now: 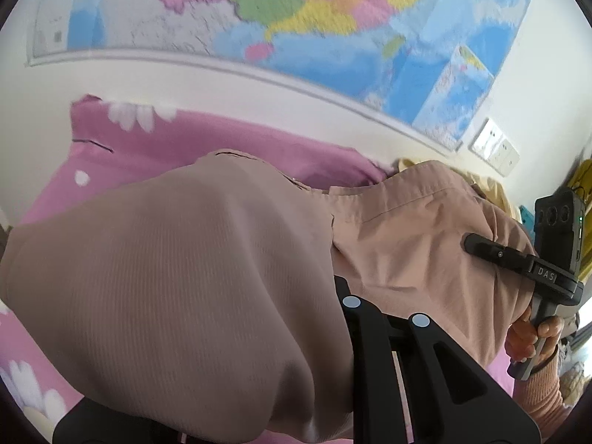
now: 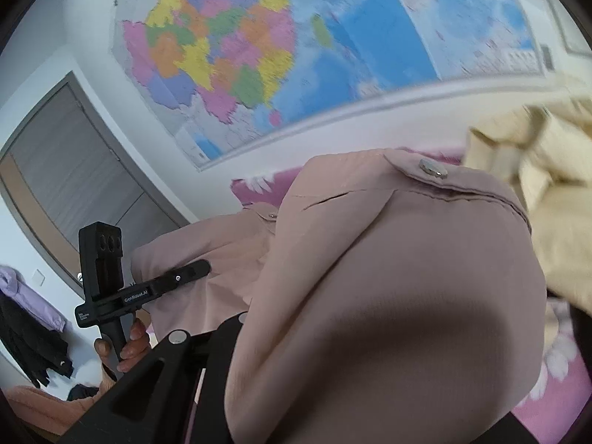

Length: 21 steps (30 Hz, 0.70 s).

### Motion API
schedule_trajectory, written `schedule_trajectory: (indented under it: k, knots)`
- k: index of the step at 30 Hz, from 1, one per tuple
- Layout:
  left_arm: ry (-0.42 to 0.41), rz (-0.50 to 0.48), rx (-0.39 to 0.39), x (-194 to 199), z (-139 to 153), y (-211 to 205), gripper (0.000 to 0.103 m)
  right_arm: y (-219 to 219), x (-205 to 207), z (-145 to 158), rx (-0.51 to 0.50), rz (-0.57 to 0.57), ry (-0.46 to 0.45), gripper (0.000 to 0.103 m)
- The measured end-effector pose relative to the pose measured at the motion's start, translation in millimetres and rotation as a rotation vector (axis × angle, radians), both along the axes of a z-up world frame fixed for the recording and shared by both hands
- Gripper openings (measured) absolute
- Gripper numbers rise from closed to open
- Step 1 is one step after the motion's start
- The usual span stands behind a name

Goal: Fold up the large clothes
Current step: 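Lift the folded jacket off the sheet with both tools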

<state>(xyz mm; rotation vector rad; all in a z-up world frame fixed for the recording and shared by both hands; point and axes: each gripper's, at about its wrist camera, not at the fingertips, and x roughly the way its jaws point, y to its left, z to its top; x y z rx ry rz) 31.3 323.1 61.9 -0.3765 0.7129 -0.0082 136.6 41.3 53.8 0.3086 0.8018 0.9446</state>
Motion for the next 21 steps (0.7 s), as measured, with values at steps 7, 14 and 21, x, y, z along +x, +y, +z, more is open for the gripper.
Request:
schedule_trajectory:
  k: [7,14,21]
  knots:
    - [-0.037,0.082,0.048,-6.1,27.7,36.9,0.014,39.9,9.3,20.9,0.017,0.054,-0.029,0.014]
    - [-0.062,0.172,0.068,-9.9,47.7,81.7,0.014,96.2,24.5,41.7,0.040,0.126,-0.056,0.013]
    - [-0.067,0.245,0.128,-6.8,60.6,124.6,0.014,150.5,39.7,50.6,0.040,0.174,-0.062,0.012]
